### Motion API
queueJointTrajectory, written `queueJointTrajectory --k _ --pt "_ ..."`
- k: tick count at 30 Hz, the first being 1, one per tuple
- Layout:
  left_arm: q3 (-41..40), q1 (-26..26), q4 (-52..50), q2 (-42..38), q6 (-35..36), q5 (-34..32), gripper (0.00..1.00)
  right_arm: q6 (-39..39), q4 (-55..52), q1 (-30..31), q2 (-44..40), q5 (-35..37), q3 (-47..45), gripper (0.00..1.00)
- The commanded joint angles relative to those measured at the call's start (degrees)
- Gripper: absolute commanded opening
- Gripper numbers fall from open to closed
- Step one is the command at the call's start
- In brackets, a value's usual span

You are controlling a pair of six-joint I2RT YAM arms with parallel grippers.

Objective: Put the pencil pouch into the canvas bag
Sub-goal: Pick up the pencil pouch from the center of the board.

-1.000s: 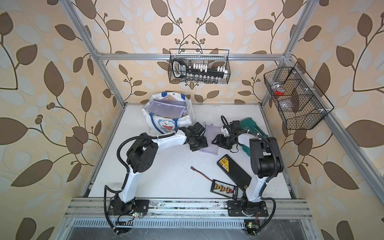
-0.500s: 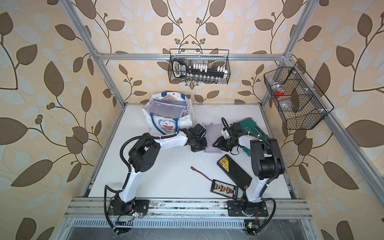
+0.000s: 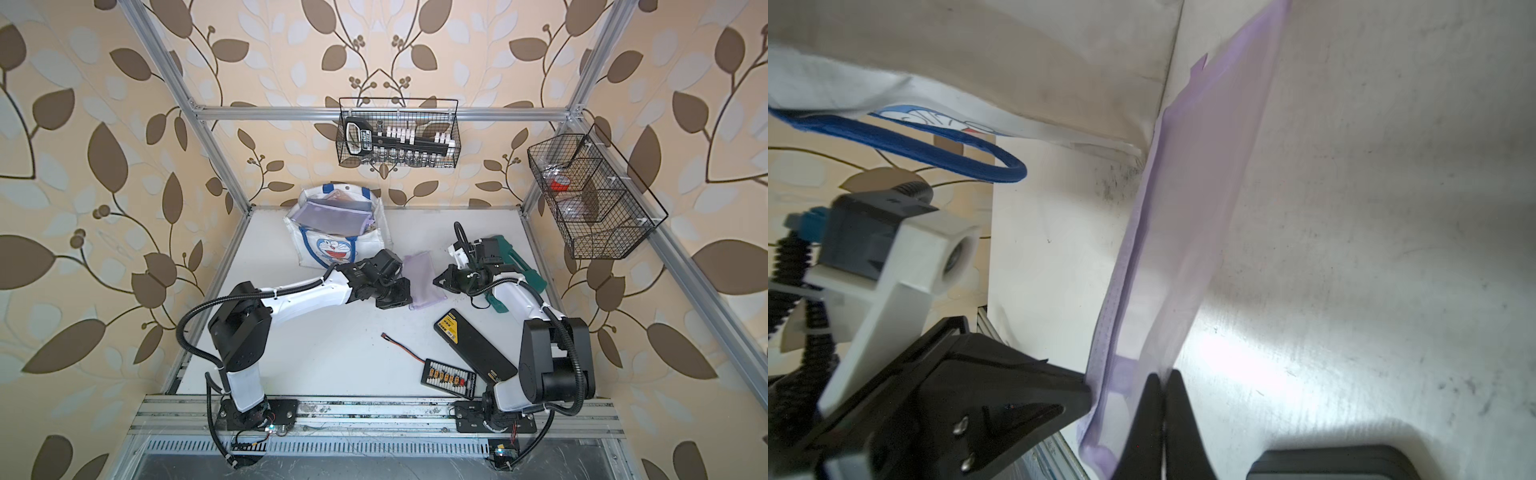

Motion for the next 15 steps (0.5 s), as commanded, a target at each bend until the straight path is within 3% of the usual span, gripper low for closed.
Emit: queueJointTrajectory --k 1,6,10,15 --pt "-0.6 -1.2 2.0 -5.2 1.9 2.2 0.0 -1.6 -4.2 0.1 -4.1 -3.3 1.7 0.0" --pt "-1.6 -2.2 -0.2 -10.5 4.0 0.1 0.0 -1.9 -8.6 0.4 -11.2 -1.6 2.2 0.0" --pt "-1.0 -2.2 -1.9 -13.3 5.9 -0.4 0.0 0.9 -8.4 0.5 -14.2 -3.7 0.3 0.27" --pt "2.0 -2.2 -6.4 -16.7 10.2 -1.8 0.0 5.5 -6.8 0.4 -17.3 -6.3 0.0 0.3"
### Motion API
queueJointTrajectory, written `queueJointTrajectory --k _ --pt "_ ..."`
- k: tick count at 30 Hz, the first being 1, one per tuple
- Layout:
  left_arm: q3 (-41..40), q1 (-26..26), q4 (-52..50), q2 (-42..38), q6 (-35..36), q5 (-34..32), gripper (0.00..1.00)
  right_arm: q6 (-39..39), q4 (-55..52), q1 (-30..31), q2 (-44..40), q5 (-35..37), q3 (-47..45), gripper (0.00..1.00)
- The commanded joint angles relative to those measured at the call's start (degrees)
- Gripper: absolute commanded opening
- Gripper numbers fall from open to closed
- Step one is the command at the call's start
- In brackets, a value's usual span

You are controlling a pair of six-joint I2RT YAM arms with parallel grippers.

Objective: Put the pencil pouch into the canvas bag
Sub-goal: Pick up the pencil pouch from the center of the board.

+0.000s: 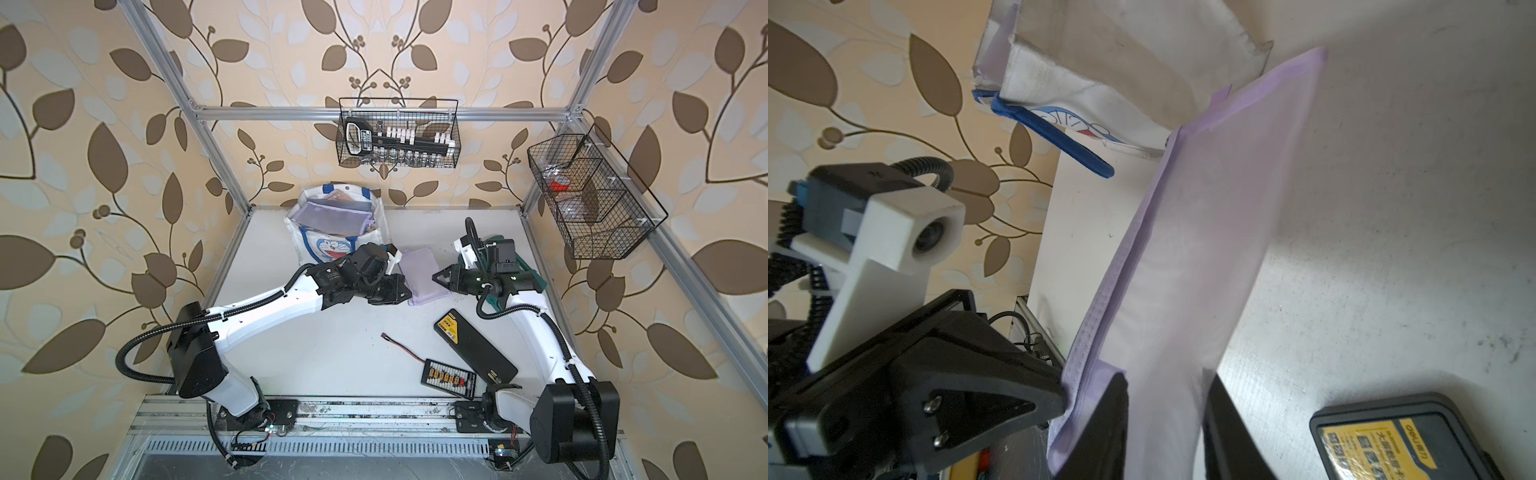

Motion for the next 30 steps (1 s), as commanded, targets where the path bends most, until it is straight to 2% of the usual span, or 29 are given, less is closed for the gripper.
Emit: queueJointTrajectory --k 1,6,10,12,15,19,23,26,30 --pt "3.2 -0.5 -3.0 -4.6 5.0 -2.0 0.0 3.1 -0.7 0.2 -1.8 -3.3 0.2 0.3" --pt "8.2 -0.5 -7.2 -7.5 7.8 -3.9 0.0 4.5 -3.8 0.4 -2.8 -2.3 4.7 0.43" --pt "13.7 -0.4 -11.1 -8.2 6.8 -8.7 0.0 4.1 -7.6 0.3 -4.2 4.8 9.7 0.61" --pt "17.4 0.4 -13.8 -8.2 4.4 -10.9 0.0 2.8 -10.5 0.4 -4.0 8.7 13.1 0.74" --pt "22.3 1.3 -16.4 -8.2 2.7 -14.3 0.0 1.5 -13.0 0.8 -3.8 12.8 16.4 0.84" --pt "25.0 4.3 -16.7 -10.0 2.7 -18.4 0.0 1.2 -14.4 1.2 -3.8 14.5 18.8 0.87" --pt "26.5 11.2 -16.6 -10.9 2.6 -19.8 0.0 0.7 -15.1 1.9 -3.6 14.6 21.4 0.94" --pt "27.1 16.0 -17.0 -11.1 2.1 -21.3 0.0 -0.4 -14.0 5.1 -4.3 17.1 23.5 0.99" --pt "27.0 21.7 -15.7 -10.6 -1.3 -22.9 0.0 -1.4 -15.4 10.4 -3.0 21.4 25.9 1.0"
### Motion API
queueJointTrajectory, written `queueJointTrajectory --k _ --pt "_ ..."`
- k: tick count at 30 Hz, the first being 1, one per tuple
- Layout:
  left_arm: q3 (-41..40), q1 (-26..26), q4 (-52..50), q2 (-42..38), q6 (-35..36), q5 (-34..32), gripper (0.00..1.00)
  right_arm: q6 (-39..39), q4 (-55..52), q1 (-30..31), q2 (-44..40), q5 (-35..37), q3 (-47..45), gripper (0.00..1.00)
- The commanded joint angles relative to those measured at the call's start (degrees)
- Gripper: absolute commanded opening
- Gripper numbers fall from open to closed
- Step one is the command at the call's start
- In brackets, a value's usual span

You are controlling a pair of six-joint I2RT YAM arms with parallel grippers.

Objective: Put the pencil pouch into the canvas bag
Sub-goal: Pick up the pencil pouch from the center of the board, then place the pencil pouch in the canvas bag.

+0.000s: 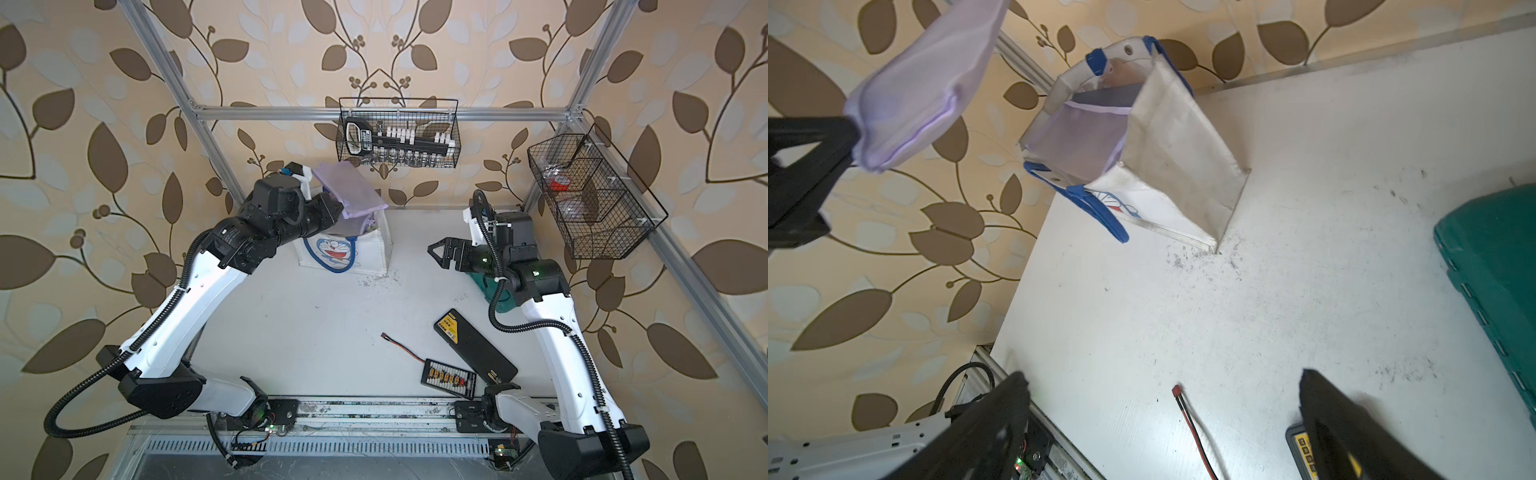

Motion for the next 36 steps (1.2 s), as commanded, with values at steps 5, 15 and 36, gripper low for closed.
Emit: queueJointTrajectory --k 5,15,36 --pt "0.1 6.3 3.4 2.1 -8.6 -6.1 0.0 -0.3 -1.1 4.2 1.4 3.7 2.7 1.0" --pt "0.5 6.9 6.1 14.9 -18.4 -5.6 0.0 -0.3 -0.8 5.3 2.1 3.7 4.3 1.0" --pt "-4.5 1.2 -0.6 16.6 -27.3 -9.2 0.11 0.0 2.6 5.2 1.4 2.8 0.2 0.99"
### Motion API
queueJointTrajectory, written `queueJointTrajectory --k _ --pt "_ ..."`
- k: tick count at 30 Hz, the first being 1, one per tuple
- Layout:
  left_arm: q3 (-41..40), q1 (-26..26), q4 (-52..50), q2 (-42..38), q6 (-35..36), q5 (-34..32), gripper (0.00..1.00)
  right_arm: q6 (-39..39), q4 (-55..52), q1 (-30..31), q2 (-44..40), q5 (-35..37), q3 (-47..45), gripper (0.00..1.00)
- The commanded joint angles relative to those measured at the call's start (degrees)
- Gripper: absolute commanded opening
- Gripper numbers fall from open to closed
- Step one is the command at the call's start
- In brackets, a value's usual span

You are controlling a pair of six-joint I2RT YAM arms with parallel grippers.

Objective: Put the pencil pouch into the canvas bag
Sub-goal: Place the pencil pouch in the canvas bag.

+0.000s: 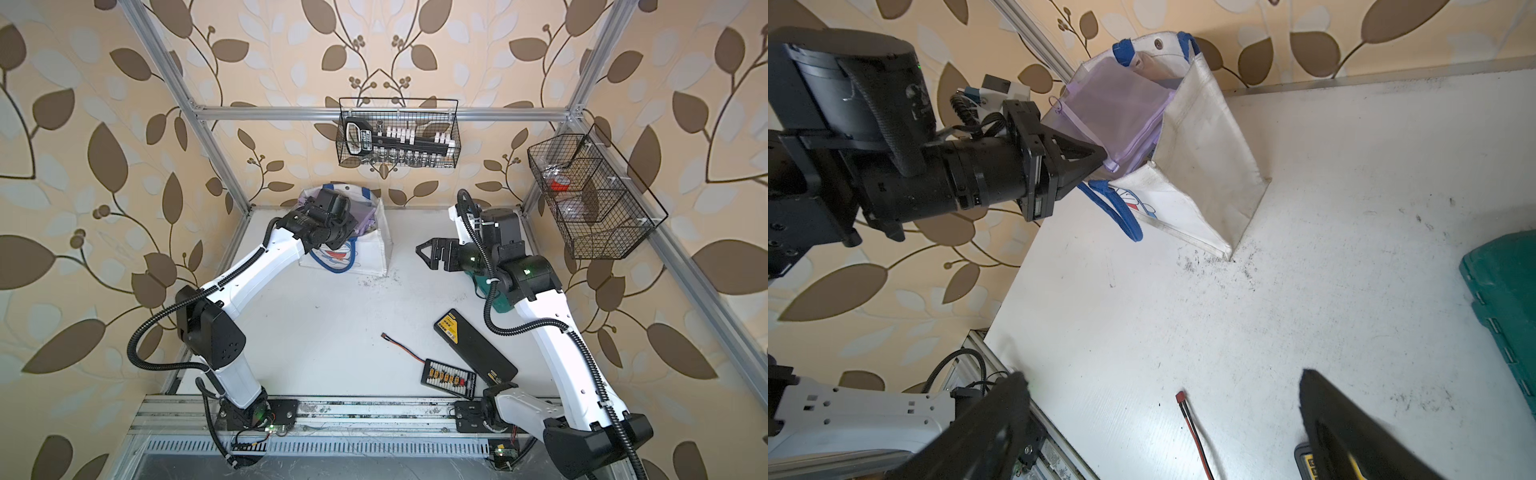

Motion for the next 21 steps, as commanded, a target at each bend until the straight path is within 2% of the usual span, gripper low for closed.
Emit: queueJointTrajectory --k 1,10,15,16,18,21 --pt "0.4 -0.5 -2.2 -1.6 -2.3 -2.3 0.14 0.0 1.1 0.1 -0.1 -0.6 -0.7 1.0" --pt "0.6 -1.1 -3.2 -4.6 3.1 1.0 0.59 -1.8 -0.8 -0.4 -1.6 1.1 -1.0 1.0" --pt "-2.1 -1.1 -0.5 -11.4 15.8 9.0 0.94 -1.4 -1.2 -0.7 -2.3 4.0 -1.2 1.0" --pt "-2.4 -1.1 -0.3 -12.7 18.8 11.2 0.98 -1.3 -1.0 -0.8 -2.5 4.8 -1.7 1.0" --pt "-2.7 -1.1 -1.3 -15.2 24.6 14.7 0.99 -0.6 -0.5 -1.1 -2.7 5.9 -2.6 1.0" --pt "-5.7 -1.1 -4.1 -22.2 31.7 16.5 0.99 0.1 0.8 -2.3 -3.7 8.6 -4.8 1.0"
